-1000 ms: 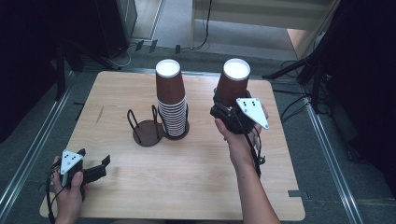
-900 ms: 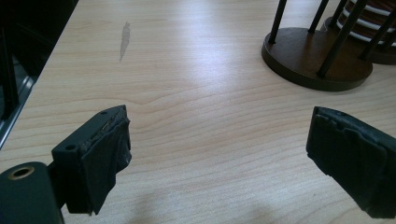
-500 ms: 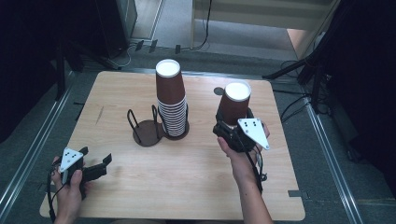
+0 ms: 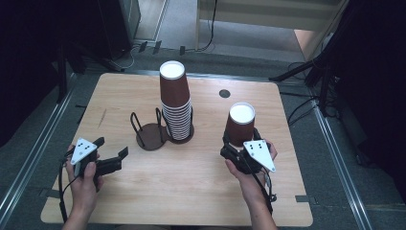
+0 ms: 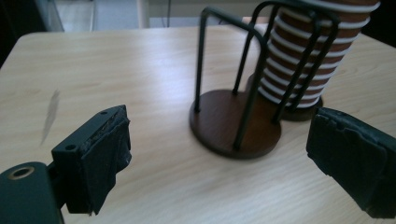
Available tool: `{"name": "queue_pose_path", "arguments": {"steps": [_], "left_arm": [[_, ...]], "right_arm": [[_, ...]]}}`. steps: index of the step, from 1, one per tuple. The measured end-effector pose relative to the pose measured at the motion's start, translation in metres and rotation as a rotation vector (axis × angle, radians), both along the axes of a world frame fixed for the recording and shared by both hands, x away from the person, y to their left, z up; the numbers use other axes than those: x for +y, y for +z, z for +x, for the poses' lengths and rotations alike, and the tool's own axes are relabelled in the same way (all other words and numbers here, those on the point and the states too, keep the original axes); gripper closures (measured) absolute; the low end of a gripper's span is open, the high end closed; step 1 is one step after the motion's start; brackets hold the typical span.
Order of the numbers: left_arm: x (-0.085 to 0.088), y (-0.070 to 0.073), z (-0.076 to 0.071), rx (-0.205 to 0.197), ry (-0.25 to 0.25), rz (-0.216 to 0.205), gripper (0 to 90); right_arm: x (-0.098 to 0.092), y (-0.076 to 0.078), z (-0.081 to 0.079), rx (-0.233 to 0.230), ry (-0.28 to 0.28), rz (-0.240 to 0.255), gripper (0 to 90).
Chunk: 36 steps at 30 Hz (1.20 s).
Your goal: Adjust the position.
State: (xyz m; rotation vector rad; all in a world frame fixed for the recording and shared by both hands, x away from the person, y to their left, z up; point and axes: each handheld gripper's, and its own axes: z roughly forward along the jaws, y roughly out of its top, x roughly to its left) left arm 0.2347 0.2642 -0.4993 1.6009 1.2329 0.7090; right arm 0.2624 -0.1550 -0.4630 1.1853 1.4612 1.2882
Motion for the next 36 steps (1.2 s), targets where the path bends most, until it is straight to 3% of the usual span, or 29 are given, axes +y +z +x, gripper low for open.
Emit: {"name": "queue_pose_path", "arguments": {"steps": [8,14,19,31,36], "left_arm": [[-0.024,0.010,0.007,-0.019,-0.072,0.025,7.1],[-0.033,0.013,0.010,-0.020,-0.136,-0.022,7.1],[-0.048,0.014,0.010,-0.023,-0.193,-0.004,7.1],[-0.069,0.023,0.007,-0.009,-0.306,0.014,7.0],[-0.075,0.028,0.005,-0.012,-0.332,0.032,7.0]], "right_arm": [[0.001,-0.016,-0.005,0.028,0.020,-0.021,10.9],[0.007,-0.029,-0.008,0.048,0.043,-0.065,11.0],[0.013,-0.041,-0.008,0.083,0.067,-0.101,11.0],[0.027,-0.050,-0.014,0.038,0.087,-0.212,11.0],[0.032,-0.049,-0.018,0.029,0.102,-0.220,11.0]]}}
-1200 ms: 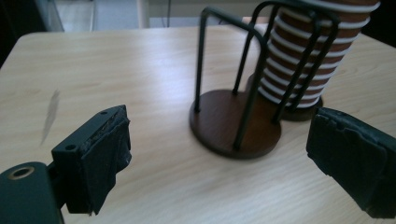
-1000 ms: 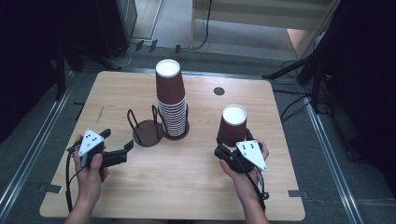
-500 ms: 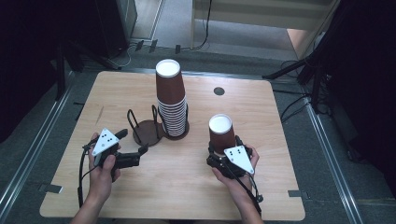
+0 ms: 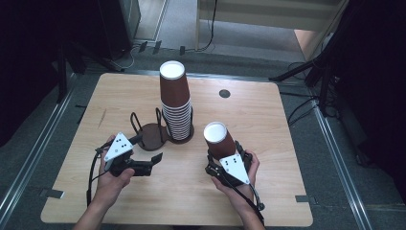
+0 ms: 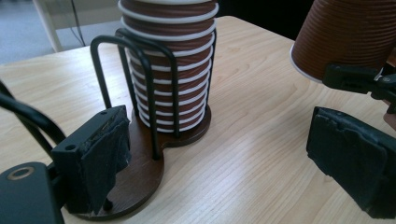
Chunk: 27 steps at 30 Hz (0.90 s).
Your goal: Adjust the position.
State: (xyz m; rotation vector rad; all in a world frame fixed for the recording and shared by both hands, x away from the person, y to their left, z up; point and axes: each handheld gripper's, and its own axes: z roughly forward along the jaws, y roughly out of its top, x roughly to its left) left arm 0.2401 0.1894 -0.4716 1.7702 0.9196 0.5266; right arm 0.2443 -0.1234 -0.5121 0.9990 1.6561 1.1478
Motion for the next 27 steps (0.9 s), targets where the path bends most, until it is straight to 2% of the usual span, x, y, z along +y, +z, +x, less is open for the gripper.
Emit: {"name": "queue_pose_path", "arguments": {"steps": [3,9,14,16,18,20,23,27], "left_arm": [[-0.001,0.003,0.000,-0.005,-0.004,-0.002,7.0],[-0.006,0.004,-0.002,-0.006,-0.033,0.018,7.0],[-0.010,0.003,-0.004,0.006,-0.046,0.017,7.0],[-0.013,0.002,-0.005,0.004,-0.038,0.038,7.0],[-0.015,0.004,-0.007,0.005,-0.027,0.052,7.0],[-0.017,0.006,-0.009,0.002,-0.042,0.050,7.0],[-0.022,0.007,-0.011,0.012,-0.058,0.052,7.0],[-0.027,0.005,-0.013,0.024,-0.072,0.073,7.0]], "right_arm": [[0.004,-0.001,-0.003,-0.022,0.035,-0.018,11.3],[0.012,0.001,-0.007,-0.047,0.061,-0.068,11.2],[0.015,0.002,-0.007,-0.034,0.057,-0.030,11.2],[0.017,0.000,-0.009,-0.057,0.096,-0.038,11.4],[0.021,-0.002,-0.011,-0.055,0.122,-0.057,11.5],[0.026,-0.005,-0.012,-0.055,0.121,-0.094,11.5],[0.027,-0.008,-0.009,-0.032,0.095,-0.122,11.4],[0.027,-0.010,-0.009,-0.034,0.081,-0.133,11.3]]}}
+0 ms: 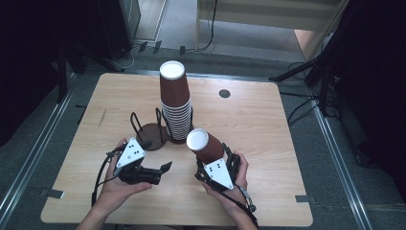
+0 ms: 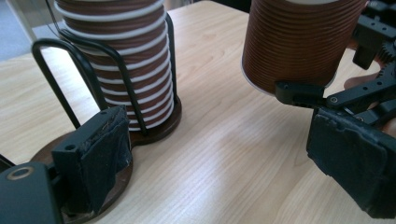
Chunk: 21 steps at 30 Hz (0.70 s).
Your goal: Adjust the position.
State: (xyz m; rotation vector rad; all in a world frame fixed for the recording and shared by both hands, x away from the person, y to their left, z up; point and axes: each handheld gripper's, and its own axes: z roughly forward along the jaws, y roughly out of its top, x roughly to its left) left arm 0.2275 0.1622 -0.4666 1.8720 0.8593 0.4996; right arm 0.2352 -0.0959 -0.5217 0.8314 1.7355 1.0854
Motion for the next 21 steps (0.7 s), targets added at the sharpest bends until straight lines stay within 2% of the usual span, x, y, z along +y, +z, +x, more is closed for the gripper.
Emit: {"name": "queue_pose_path", "arguments": {"steps": [4,8,13,19,21], "left_arm": [[-0.004,0.003,0.000,-0.005,0.005,0.000,7.0],[-0.010,0.007,-0.001,-0.002,-0.015,-0.007,7.0],[-0.017,0.007,-0.003,0.013,-0.050,-0.001,7.0],[-0.021,0.009,-0.006,0.011,-0.064,-0.015,7.0],[-0.022,0.009,-0.007,0.011,-0.069,-0.015,7.1]], "right_arm": [[0.004,-0.003,-0.005,-0.021,0.029,-0.045,11.7],[0.003,-0.006,-0.008,-0.025,0.018,-0.094,11.6],[-0.001,-0.005,-0.009,-0.035,-0.003,-0.107,11.4],[0.004,-0.007,-0.011,-0.049,0.008,-0.139,11.1],[0.006,-0.009,-0.013,-0.072,0.022,-0.154,11.0]]}}
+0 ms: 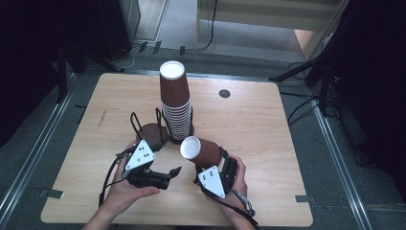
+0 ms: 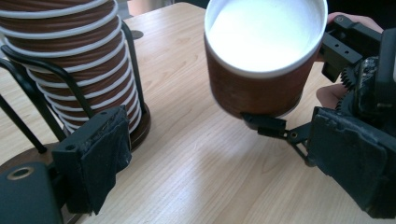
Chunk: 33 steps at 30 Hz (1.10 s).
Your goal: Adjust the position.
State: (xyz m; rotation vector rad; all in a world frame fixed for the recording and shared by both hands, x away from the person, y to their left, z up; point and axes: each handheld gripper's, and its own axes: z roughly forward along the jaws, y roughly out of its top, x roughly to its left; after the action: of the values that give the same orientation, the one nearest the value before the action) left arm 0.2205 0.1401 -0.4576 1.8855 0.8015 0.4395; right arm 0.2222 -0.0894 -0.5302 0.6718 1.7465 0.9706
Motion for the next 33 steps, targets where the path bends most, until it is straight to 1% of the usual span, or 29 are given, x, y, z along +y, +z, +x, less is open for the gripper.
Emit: {"name": "queue_pose_path", "arguments": {"steps": [2,6,9,15,16,20,25,28,33], "left_arm": [[0.001,0.000,0.000,0.001,0.000,-0.004,7.0],[0.001,0.001,-0.001,0.004,0.001,-0.006,7.1],[0.000,0.002,-0.003,0.005,-0.011,-0.010,7.1],[-0.004,0.002,-0.003,0.012,-0.032,-0.008,7.1],[-0.004,0.002,-0.003,0.013,-0.035,-0.007,7.1],[-0.004,0.003,-0.004,0.014,-0.039,-0.010,7.1],[-0.004,0.004,-0.005,0.017,-0.042,0.009,7.2],[-0.006,0.004,-0.005,0.019,-0.048,0.020,7.2],[-0.007,0.003,-0.006,0.030,-0.057,0.036,7.8]], "right_arm": [[0.001,-0.001,-0.001,-0.014,0.016,-0.007,10.9],[0.004,-0.001,-0.002,-0.015,0.022,-0.007,10.9],[0.007,-0.002,-0.003,-0.025,0.028,-0.016,10.9],[0.012,-0.005,-0.006,-0.057,0.053,-0.061,10.8],[0.013,-0.005,-0.007,-0.055,0.059,-0.064,10.8],[0.017,-0.008,-0.010,-0.072,0.081,-0.098,10.8],[0.023,-0.009,-0.015,-0.088,0.100,-0.121,10.8],[0.026,-0.010,-0.017,-0.107,0.119,-0.148,10.8],[0.032,-0.013,-0.022,-0.123,0.149,-0.184,10.7]]}}
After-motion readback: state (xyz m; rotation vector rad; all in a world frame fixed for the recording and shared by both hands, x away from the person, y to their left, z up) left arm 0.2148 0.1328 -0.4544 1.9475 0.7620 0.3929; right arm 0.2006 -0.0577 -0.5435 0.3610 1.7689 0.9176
